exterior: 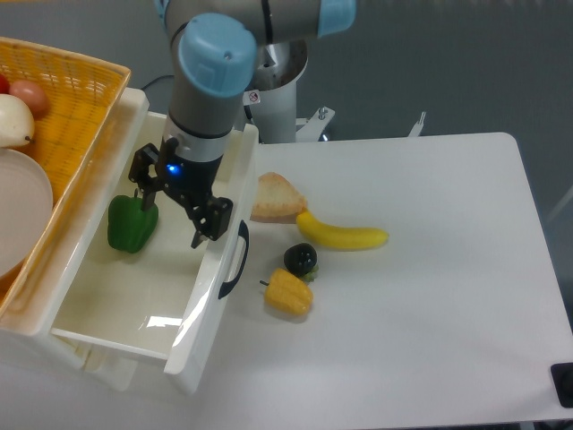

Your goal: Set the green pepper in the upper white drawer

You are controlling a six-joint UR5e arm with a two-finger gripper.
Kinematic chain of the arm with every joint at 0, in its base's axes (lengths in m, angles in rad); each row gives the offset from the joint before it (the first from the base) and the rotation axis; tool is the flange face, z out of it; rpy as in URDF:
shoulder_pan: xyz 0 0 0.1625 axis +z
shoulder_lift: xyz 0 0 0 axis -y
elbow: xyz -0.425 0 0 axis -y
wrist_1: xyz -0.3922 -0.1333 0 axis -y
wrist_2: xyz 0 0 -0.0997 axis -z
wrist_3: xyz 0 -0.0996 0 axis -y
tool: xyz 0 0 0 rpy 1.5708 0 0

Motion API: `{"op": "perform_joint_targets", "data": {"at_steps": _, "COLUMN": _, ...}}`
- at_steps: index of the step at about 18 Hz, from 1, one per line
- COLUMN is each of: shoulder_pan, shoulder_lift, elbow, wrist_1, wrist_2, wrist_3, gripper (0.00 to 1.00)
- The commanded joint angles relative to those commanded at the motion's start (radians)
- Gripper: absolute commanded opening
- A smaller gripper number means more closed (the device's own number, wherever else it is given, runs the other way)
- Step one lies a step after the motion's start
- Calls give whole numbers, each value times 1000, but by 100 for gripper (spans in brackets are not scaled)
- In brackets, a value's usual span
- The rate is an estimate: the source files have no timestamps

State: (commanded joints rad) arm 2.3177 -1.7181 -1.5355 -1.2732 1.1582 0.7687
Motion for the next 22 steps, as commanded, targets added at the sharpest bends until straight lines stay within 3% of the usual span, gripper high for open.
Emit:
{"op": "perform_joint_targets", "data": {"at_steps": 8, "shoulder_pan": 120, "shoulder_lift": 8, "elbow": 5, "wrist_1": 69, "wrist_2": -40, "wrist_3": -101, "gripper": 100}}
{"op": "perform_joint_targets", "data": {"at_steps": 14, "shoulder_pan": 221, "shoulder_lift": -14, "elbow": 3, "wrist_1": 124, "wrist_2": -48, "wrist_3": -78, "gripper": 100}}
{"op": "perform_joint_targets", "data": {"at_steps": 22, "shoulder_pan": 360, "shoulder_lift": -118, "elbow": -3, "wrist_1": 132, "wrist_2": -8, "wrist_3": 226, "gripper": 100}}
